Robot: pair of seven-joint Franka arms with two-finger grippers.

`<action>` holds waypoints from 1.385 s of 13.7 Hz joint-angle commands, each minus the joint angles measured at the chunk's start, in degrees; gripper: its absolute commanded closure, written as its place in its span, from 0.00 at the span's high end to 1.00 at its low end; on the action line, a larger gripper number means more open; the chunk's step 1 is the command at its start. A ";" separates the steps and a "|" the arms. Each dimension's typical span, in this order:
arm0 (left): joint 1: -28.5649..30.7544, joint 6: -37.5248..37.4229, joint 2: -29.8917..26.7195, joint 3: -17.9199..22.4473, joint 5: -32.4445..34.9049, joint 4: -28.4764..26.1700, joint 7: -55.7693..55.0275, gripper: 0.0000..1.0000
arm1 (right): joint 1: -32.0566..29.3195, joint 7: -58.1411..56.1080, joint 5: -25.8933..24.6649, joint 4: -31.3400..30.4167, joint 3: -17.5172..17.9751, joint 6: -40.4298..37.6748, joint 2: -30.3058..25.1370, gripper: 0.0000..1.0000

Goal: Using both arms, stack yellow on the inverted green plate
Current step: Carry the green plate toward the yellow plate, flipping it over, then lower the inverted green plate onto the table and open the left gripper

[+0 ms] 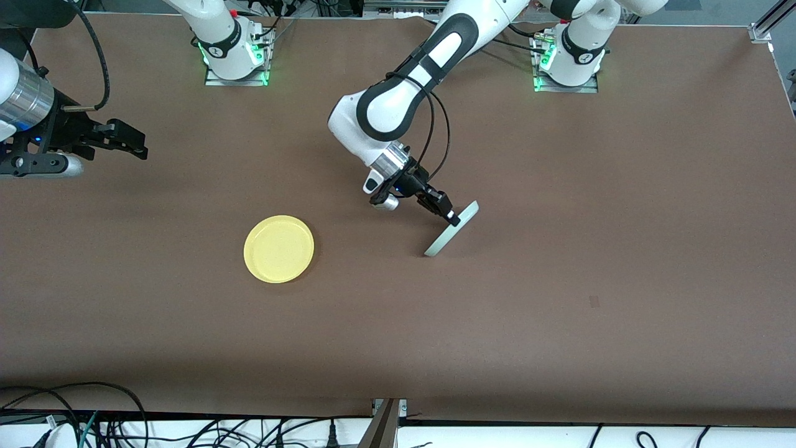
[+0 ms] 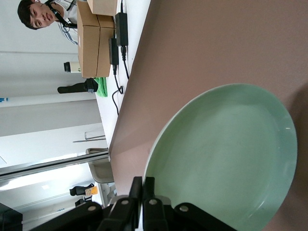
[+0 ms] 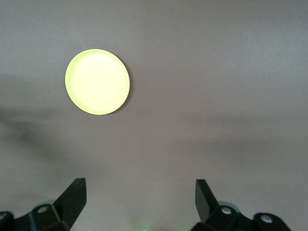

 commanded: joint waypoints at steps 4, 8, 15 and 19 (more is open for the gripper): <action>0.61 12.93 2.23 -0.80 -13.28 3.03 -5.50 1.00 | 0.38 -0.34 -1.06 1.24 -0.07 -1.54 0.04 1.00; 1.22 14.01 2.15 -0.45 -26.98 9.52 -8.73 1.00 | 0.38 -0.25 -1.06 1.24 -0.07 -1.54 0.04 1.00; 12.54 21.12 -1.54 -1.15 -52.58 12.53 -8.77 1.00 | 0.38 -0.25 -0.97 1.24 -0.07 -1.54 0.04 1.00; 17.13 22.52 -3.66 -1.41 -62.00 12.53 -6.12 1.00 | 0.38 -0.25 -0.97 1.24 -0.07 -1.54 -0.05 1.00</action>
